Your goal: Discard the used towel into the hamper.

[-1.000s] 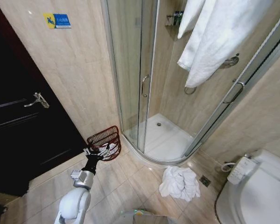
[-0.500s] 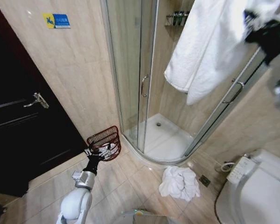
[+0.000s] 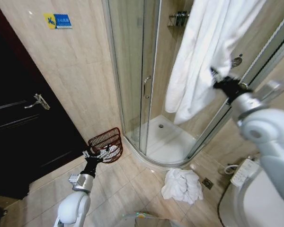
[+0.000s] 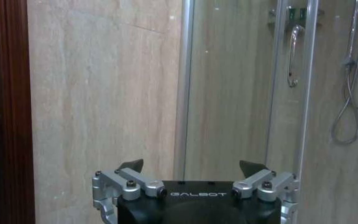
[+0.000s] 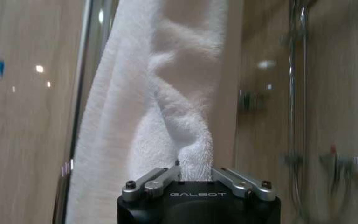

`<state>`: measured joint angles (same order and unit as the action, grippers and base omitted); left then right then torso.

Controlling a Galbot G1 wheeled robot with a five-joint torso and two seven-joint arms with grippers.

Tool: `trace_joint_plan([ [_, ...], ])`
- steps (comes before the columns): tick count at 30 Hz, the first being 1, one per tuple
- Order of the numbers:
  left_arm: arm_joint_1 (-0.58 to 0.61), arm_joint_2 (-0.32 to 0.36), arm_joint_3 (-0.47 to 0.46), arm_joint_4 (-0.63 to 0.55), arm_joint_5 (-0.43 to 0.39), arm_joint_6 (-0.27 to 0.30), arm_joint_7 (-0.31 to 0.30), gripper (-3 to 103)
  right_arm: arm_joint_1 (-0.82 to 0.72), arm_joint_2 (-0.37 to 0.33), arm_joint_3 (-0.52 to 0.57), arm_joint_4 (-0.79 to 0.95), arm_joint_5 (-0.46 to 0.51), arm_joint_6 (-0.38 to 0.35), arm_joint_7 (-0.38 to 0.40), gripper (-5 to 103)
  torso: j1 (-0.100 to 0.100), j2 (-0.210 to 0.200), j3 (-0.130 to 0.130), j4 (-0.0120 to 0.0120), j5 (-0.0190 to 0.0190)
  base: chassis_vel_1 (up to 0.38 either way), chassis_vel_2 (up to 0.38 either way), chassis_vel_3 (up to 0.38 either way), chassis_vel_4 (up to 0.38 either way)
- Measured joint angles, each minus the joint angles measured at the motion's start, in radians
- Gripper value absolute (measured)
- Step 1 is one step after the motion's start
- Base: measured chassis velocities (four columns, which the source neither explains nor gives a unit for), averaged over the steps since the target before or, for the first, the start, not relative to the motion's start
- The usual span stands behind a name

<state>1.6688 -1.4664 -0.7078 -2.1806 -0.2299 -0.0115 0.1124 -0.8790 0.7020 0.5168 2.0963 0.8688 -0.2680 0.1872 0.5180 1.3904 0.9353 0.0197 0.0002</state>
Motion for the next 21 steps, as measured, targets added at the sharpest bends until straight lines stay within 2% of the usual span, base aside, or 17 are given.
trace_joint_plan([
  [2, -0.002, 0.006, -0.004, 0.002, -0.004, 0.000, 0.000, 100, -0.064, 0.039, 0.005, -0.022, -0.076, 0.026, -0.027, 4, 0.000, 0.000, 0.000, 0.0000, 0.0001, 0.000, 0.000, 0.000, 0.000],
  [8, -0.004, 0.012, -0.013, 0.010, -0.013, -0.001, 0.002, 100, -0.164, 0.116, 0.022, -0.019, -0.163, 0.039, -0.040, 4, 0.000, 0.000, 0.000, -0.0001, -0.0005, 0.000, 0.000, 0.000, 0.000],
  [11, -0.003, 0.012, -0.015, 0.016, -0.020, -0.007, 0.004, 100, -0.260, 0.215, 0.034, -0.005, -0.257, 0.045, -0.045, 4, 0.000, 0.000, 0.000, 0.0001, -0.0003, 0.000, 0.000, 0.000, 0.000],
  [12, -0.003, 0.012, -0.015, 0.016, -0.020, -0.007, 0.004, 100, -0.260, 0.215, 0.034, -0.005, -0.257, 0.045, -0.045, 4, 0.000, 0.000, 0.000, 0.0001, -0.0003, 0.000, 0.000, 0.000, 0.000],
  [16, -0.009, 0.014, -0.009, 0.009, -0.027, -0.003, 0.008, 100, -0.399, 0.320, 0.045, 0.044, -0.349, 0.063, -0.065, 4, 0.000, 0.000, 0.000, 0.0000, -0.0002, 0.000, 0.000, 0.000, 0.000],
  [17, -0.009, 0.014, -0.009, 0.009, -0.027, -0.003, 0.008, 100, -0.399, 0.320, 0.045, 0.044, -0.349, 0.063, -0.065, 4, 0.000, 0.000, 0.000, 0.0000, -0.0002, 0.000, 0.000, 0.000, 0.000],
  [21, -0.020, 0.013, 0.012, 0.003, -0.025, 0.005, 0.011, 100, -0.498, 0.402, 0.050, 0.111, -0.436, 0.100, -0.079, 4, 0.000, 0.000, 0.000, -0.0002, -0.0005, 0.000, 0.000, 0.000, 0.000],
])
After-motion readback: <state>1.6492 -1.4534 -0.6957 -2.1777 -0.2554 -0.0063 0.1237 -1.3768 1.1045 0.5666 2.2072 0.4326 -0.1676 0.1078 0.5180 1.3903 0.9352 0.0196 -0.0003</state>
